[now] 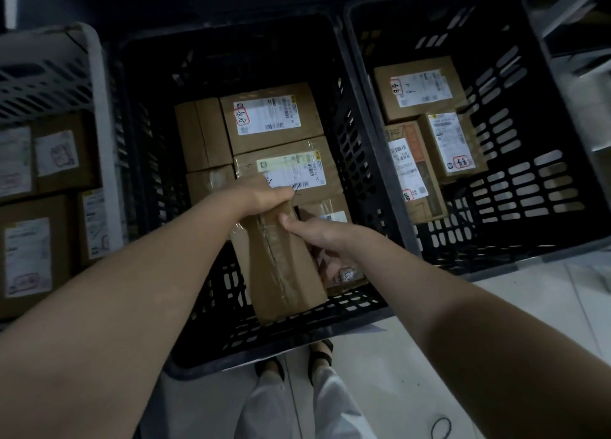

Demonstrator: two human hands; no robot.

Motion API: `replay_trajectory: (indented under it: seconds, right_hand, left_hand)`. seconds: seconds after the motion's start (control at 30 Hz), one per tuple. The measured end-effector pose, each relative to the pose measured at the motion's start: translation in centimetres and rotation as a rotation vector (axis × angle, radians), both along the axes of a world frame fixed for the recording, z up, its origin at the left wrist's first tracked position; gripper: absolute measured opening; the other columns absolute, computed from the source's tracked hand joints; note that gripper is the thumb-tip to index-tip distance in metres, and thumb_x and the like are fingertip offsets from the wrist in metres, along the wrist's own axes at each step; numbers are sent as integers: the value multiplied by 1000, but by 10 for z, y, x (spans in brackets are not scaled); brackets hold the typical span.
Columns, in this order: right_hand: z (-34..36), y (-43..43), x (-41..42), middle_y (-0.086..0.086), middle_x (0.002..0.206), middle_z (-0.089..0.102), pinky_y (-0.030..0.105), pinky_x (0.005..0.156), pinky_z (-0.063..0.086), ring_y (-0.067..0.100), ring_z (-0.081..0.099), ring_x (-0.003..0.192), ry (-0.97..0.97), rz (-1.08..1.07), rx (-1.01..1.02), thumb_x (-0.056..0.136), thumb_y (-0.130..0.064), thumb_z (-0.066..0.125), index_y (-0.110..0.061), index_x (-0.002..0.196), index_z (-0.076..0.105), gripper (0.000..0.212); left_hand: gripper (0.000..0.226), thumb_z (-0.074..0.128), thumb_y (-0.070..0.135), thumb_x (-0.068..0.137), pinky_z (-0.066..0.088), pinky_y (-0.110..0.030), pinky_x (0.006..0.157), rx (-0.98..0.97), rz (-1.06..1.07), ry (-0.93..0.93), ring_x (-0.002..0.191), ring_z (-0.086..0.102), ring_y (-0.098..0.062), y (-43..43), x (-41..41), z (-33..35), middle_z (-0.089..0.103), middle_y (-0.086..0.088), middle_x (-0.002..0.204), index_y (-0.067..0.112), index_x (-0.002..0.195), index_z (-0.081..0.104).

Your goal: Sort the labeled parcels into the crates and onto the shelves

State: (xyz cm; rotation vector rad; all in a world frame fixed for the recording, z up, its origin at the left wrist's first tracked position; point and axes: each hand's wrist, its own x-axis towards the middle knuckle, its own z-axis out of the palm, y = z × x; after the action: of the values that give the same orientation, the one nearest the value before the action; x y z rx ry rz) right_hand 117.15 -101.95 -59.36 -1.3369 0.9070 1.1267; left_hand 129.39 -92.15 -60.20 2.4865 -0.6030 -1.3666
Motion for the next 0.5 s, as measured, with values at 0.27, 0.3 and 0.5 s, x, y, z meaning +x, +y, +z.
replay_trajectory:
  seconds: [0.27,0.3,0.5]
  right_hand:
    - [2,16,10,19,151,35,62,91,47,49,45,126,-38,25,-84,93,-68,29,-17,151,25,78]
    - [2,17,10,20,151,34,61,89,48,49,46,124,-45,25,-101,93,-68,28,-17,151,23,77]
    - [-1,15,9,18,148,38,51,78,51,45,46,125,-69,-19,-150,92,-67,37,-13,149,30,79]
  left_hand:
    - [30,42,45,91,43,-33,80,-7,21,43,93,56,-23,3,5,-12,61,-4,106,25,107,57]
    - [31,42,46,91,44,-34,81,-2,24,47,93,57,-24,3,6,-15,61,-5,105,23,106,58]
    - [36,44,50,88,45,-35,85,13,56,75,97,55,-24,3,13,-19,57,-4,108,25,112,56]
